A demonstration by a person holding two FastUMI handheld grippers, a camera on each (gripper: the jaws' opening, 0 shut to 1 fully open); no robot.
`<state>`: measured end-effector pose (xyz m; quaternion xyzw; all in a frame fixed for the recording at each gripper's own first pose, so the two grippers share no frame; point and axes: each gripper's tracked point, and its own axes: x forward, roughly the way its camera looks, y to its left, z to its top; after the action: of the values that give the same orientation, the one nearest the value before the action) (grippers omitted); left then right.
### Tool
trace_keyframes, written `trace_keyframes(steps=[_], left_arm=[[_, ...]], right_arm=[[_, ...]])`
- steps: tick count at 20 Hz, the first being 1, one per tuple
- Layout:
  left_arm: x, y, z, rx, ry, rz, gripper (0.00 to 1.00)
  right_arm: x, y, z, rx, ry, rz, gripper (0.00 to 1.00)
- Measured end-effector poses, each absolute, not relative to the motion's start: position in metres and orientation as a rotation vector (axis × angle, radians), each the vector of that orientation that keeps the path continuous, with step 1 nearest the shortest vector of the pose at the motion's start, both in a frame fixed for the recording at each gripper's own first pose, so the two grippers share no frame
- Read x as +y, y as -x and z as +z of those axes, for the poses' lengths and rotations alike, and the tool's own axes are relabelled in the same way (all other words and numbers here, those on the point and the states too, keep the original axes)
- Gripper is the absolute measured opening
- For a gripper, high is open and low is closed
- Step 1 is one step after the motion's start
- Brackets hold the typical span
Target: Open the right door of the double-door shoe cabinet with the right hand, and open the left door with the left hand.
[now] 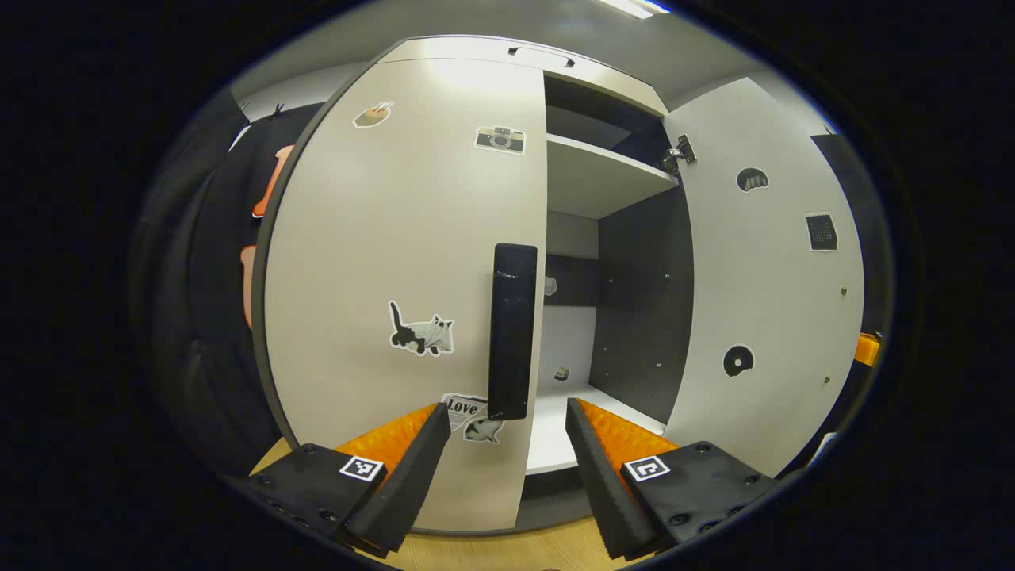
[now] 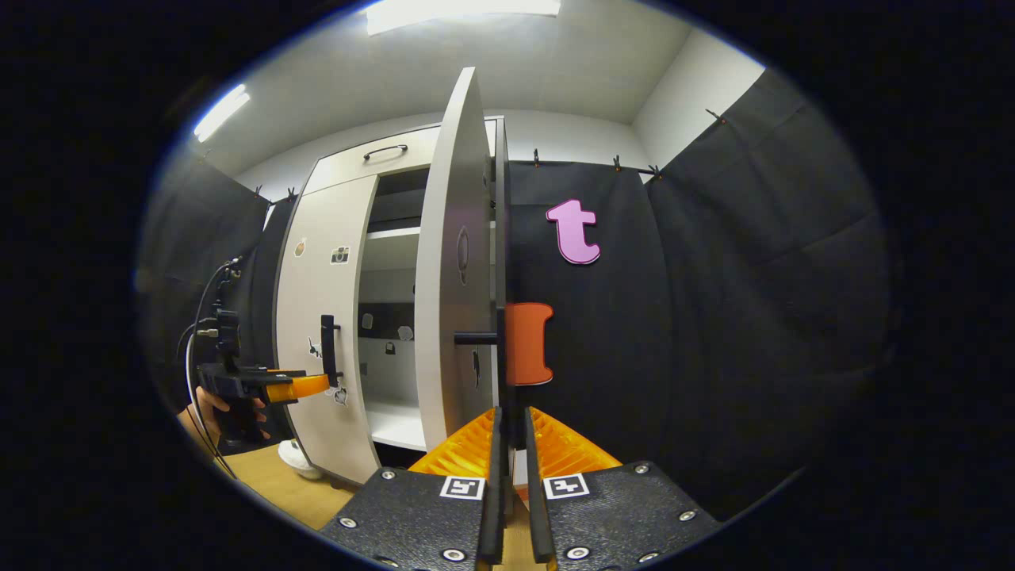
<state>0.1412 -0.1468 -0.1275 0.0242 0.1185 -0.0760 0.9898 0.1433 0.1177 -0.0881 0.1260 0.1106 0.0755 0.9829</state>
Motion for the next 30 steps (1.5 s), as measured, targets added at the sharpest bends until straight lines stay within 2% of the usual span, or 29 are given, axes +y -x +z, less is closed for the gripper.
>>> trace_keyframes(steps=[2, 5, 6, 7, 8, 9, 12, 13, 14, 16, 17, 18, 19, 20, 22, 23, 24, 26, 27, 30], left_arm=[[-0.148, -0.153, -0.120, 0.220, -0.087, -0.134, 0.94], [-0.143, -0.172, -0.105, 0.186, -0.117, -0.077, 0.94], [-0.141, -0.177, -0.104, 0.190, -0.117, -0.052, 0.94], [-0.142, -0.180, -0.105, 0.195, -0.112, -0.040, 0.94], [-0.142, -0.183, -0.106, 0.198, -0.114, -0.031, 0.91], [-0.139, -0.189, -0.106, 0.194, -0.119, -0.016, 0.94], [-0.138, -0.197, -0.115, 0.211, -0.127, 0.004, 0.94], [-0.136, -0.197, -0.118, 0.222, -0.128, 0.017, 0.91], [-0.133, -0.200, -0.116, 0.214, -0.138, 0.032, 0.94], [-0.133, -0.200, -0.117, 0.212, -0.138, 0.046, 0.89], [-0.132, -0.200, -0.117, 0.211, -0.138, 0.047, 0.89], [-0.132, -0.201, -0.117, 0.210, -0.134, 0.047, 0.88], [-0.132, -0.200, -0.115, 0.202, -0.128, 0.047, 0.89], [-0.132, -0.200, -0.115, 0.202, -0.120, 0.047, 0.88], [-0.133, -0.199, -0.116, 0.209, -0.119, 0.046, 0.85], [-0.137, -0.199, -0.117, 0.212, -0.120, 0.039, 0.82], [-0.144, -0.200, -0.118, 0.213, -0.110, 0.019, 0.73], [-0.149, -0.200, -0.120, 0.214, -0.098, 0.010, 0.42], [-0.149, -0.199, -0.118, 0.214, -0.097, 0.007, 0.38], [-0.149, -0.198, -0.118, 0.210, -0.037, -0.018, 0.34]], right_arm=[[0.109, -0.142, -0.092, 0.227, -0.248, 0.131, 0.15], [0.103, -0.139, -0.097, 0.244, -0.274, 0.112, 0.31], [0.101, -0.138, -0.099, 0.250, -0.284, 0.106, 0.34], [0.099, -0.137, -0.100, 0.254, -0.288, 0.103, 0.41], [0.096, -0.136, -0.102, 0.258, -0.288, 0.095, 0.44], [0.092, -0.136, -0.102, 0.258, -0.288, 0.090, 0.48], [0.086, -0.133, -0.105, 0.261, -0.284, 0.079, 0.55], [0.085, -0.133, -0.106, 0.262, -0.283, 0.076, 0.59], [0.083, -0.133, -0.106, 0.266, -0.280, 0.072, 0.60], [0.079, -0.132, -0.109, 0.275, -0.272, 0.062, 0.65], [0.078, -0.130, -0.110, 0.278, -0.269, 0.059, 0.72], [0.078, -0.130, -0.110, 0.282, -0.267, 0.061, 0.69], [0.078, -0.130, -0.110, 0.288, -0.267, 0.062, 0.70], [0.078, -0.129, -0.111, 0.291, -0.265, 0.067, 0.76], [0.079, -0.127, -0.111, 0.294, -0.254, 0.073, 0.72], [0.078, -0.124, -0.111, 0.295, -0.248, 0.077, 0.72], [0.077, -0.121, -0.112, 0.297, -0.243, 0.081, 0.72], [0.076, -0.115, -0.113, 0.306, -0.237, 0.085, 0.72], [0.074, -0.113, -0.113, 0.310, -0.235, 0.086, 0.72], [0.073, -0.113, -0.113, 0.313, -0.247, 0.084, 0.72]])
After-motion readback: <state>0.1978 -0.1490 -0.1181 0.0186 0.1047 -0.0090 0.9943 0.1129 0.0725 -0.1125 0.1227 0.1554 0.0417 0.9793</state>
